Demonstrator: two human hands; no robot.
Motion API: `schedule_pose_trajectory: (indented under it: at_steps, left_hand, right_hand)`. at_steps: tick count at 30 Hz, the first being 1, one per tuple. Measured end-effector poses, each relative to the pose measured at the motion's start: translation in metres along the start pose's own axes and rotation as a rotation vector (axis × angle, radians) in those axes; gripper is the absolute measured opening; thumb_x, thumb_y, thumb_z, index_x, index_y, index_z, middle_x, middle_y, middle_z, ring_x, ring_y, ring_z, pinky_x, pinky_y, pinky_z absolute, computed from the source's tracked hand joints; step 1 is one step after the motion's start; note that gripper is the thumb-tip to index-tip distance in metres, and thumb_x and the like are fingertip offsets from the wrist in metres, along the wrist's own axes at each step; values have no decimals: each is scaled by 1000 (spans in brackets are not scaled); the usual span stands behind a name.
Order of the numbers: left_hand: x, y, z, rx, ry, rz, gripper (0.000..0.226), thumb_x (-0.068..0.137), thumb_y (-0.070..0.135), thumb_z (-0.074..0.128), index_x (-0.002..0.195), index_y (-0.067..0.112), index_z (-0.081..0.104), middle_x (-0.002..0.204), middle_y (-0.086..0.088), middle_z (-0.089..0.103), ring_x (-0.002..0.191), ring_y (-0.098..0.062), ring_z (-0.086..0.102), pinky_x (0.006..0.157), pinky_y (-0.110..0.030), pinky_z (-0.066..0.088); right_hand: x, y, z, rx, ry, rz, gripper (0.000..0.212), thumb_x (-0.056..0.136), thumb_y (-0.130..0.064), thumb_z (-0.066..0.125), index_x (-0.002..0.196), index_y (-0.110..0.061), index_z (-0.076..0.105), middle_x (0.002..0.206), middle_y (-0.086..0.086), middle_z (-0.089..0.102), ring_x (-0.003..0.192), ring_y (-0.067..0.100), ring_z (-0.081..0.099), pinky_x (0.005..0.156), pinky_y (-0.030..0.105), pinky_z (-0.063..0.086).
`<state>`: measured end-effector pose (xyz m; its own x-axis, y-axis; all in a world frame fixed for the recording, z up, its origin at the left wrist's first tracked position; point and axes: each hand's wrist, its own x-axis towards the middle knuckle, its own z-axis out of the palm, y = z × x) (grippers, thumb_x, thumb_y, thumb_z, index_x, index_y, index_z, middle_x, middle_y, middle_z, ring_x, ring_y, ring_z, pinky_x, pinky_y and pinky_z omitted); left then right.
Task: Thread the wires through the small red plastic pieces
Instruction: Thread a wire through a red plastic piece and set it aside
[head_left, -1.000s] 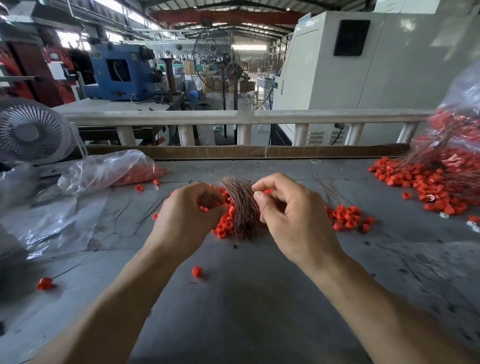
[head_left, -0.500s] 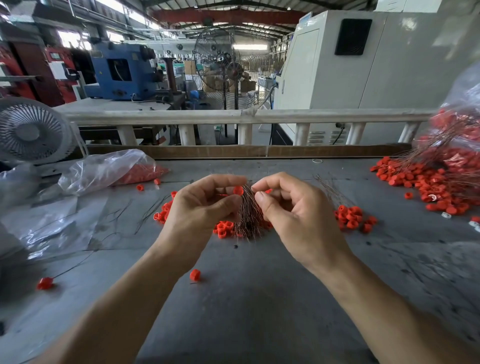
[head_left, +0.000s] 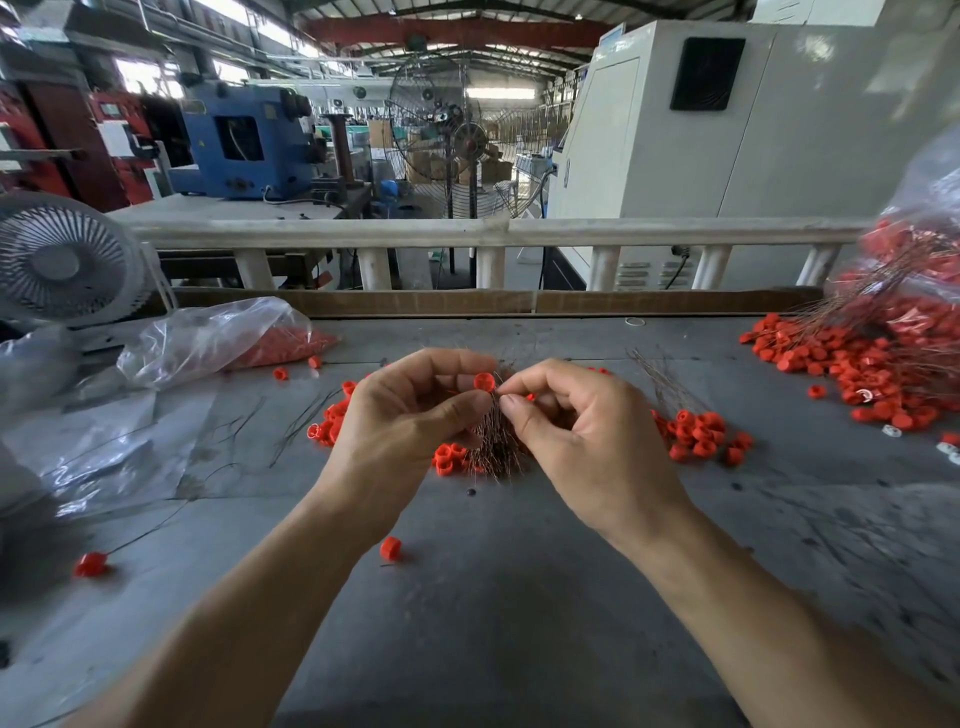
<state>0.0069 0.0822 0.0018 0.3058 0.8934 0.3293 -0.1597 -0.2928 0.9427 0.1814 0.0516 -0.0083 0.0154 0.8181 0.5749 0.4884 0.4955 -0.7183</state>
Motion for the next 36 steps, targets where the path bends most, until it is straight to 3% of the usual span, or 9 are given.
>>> schedule_pose_trajectory:
  at_steps: [5,10,20,26,36]
  left_hand:
    - [0,1,2,-6,2,16,34,73,13,70,106,6,71,89,-14,68,80,-20,64,70,-29,59]
    - [0,0,2,8,11,25,33,74,12,72,106,7,73,89,-18,64,79,-21,64,70,-28,60]
    - [0,-1,2,-10,6,4,32,79,11,69,110,9,75,91,-19,68,81,-22,68,76,-28,60]
    - [-1,0,1,-56,-1,-18,26,82,12,66,100,22,81,86,-12,74,82,-20,72,78,-27,60]
    - [3,-3,-3,-118,3,-89,30,80,9,67,105,16,80,95,-16,76,85,-22,73,77,-29,61]
  right_hand:
    - [0,-1,-1,-45,29,-10,11,94,-19,71,86,-25,74,63,-3,66,59,15,62,59,38,52]
    - [0,-4,-1,-117,42,-32,11,93,-17,72,84,-23,75,55,-16,56,53,6,53,53,15,39]
    - [0,-8,-2,-237,67,-49,12,92,-19,73,82,-25,74,55,-19,55,57,7,58,52,16,41]
    - [0,-7,-4,-246,65,-57,11,92,-20,73,83,-26,75,54,-23,54,58,4,59,53,12,39]
    - [1,-7,-6,-214,48,-37,8,94,-24,71,88,-28,75,64,-16,64,68,8,64,58,21,48]
